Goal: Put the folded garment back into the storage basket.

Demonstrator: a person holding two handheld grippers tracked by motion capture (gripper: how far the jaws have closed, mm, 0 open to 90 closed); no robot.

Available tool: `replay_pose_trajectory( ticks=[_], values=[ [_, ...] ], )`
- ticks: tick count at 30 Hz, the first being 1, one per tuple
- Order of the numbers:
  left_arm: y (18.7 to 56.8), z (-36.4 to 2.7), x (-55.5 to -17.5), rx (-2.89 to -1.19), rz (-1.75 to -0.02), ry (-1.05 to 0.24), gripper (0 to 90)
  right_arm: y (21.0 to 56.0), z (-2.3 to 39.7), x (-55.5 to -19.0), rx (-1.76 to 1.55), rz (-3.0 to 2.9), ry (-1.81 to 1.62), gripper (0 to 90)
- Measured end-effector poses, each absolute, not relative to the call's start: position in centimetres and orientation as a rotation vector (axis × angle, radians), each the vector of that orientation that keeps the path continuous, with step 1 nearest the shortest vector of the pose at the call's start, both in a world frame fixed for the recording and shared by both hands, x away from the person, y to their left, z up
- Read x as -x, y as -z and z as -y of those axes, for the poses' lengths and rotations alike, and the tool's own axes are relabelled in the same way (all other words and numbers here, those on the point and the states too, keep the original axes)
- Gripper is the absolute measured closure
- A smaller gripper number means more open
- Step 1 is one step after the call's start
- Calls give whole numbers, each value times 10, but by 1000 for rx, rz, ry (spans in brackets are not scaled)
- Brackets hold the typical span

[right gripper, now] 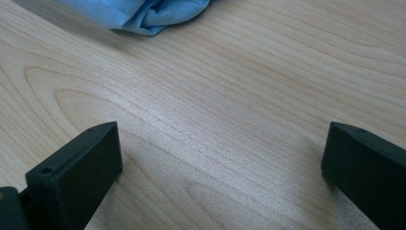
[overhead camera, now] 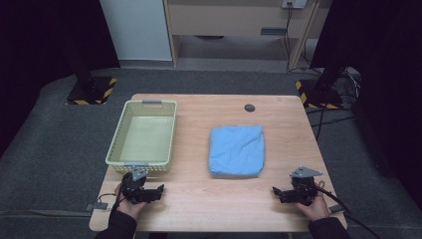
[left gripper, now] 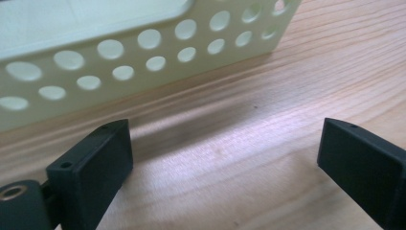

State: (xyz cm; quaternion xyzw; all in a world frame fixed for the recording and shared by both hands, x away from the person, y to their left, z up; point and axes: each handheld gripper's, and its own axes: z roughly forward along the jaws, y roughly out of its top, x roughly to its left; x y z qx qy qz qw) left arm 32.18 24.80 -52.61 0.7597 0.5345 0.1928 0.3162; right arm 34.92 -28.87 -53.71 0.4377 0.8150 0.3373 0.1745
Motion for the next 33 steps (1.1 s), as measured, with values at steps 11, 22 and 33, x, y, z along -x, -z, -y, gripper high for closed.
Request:
replay_pose_trajectory(
  ticks=[11, 22, 33],
  values=[
    [493, -238, -311, -1928, -1315, -590, 52, 537, 288, -350, -1241, -2308, -958, 3],
    [467, -235, -312, -1832, -1279, -577, 46, 537, 289, -350, -1242, -2307, -955, 3],
    [435, -236, -321, -1751, -1242, -603, 45, 537, 289, -350, -1241, -2307, -956, 3]
  ],
)
